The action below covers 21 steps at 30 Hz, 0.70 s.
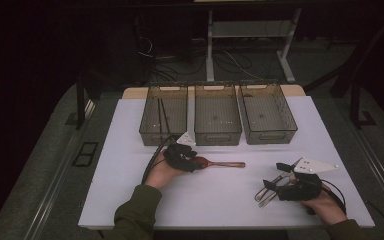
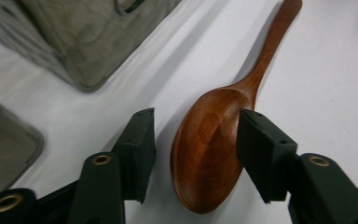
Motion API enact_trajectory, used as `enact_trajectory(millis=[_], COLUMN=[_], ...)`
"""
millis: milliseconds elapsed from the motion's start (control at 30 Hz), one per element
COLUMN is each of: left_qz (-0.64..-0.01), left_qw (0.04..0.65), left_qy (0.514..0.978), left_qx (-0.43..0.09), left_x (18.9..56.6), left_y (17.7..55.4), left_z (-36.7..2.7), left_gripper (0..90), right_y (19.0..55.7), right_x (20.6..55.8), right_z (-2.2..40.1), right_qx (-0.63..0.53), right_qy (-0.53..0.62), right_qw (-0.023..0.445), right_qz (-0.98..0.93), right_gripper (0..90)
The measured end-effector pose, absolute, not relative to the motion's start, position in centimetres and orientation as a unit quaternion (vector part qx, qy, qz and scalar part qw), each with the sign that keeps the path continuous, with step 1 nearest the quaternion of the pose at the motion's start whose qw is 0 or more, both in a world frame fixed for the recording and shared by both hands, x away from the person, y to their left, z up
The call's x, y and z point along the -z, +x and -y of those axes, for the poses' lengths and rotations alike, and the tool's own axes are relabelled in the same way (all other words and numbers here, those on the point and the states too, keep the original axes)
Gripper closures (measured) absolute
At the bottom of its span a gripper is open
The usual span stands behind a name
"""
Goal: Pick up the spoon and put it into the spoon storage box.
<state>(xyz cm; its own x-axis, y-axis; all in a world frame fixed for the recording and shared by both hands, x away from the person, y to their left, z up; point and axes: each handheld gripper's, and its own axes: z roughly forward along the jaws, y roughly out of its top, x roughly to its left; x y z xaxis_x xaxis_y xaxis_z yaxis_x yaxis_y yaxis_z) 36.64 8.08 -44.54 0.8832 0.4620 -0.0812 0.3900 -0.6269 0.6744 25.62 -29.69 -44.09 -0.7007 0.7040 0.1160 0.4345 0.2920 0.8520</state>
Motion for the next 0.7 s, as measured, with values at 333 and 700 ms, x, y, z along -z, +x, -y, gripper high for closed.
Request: enact_trajectory(millis=[333,700], left_qz=[-0.197,-0.191], left_qw=[0.353,0.351], left_qy=[0.914,0.916], left_qx=[-0.037,-0.026], left_x=[44.17,43.92], left_y=[36.02,35.82], left_z=[-7.84,-7.91], left_gripper=[67.5,79.3], right_y=[25.6,25.57], right_x=[44.09,44.06], right_z=[29.68,29.69], right_qx=[-0.471,-0.472], right_qy=[0.36,0.36], right_qw=[0.145,0.144], right_qz=[-0.792,-0.792], right_gripper=[17.2,17.1])
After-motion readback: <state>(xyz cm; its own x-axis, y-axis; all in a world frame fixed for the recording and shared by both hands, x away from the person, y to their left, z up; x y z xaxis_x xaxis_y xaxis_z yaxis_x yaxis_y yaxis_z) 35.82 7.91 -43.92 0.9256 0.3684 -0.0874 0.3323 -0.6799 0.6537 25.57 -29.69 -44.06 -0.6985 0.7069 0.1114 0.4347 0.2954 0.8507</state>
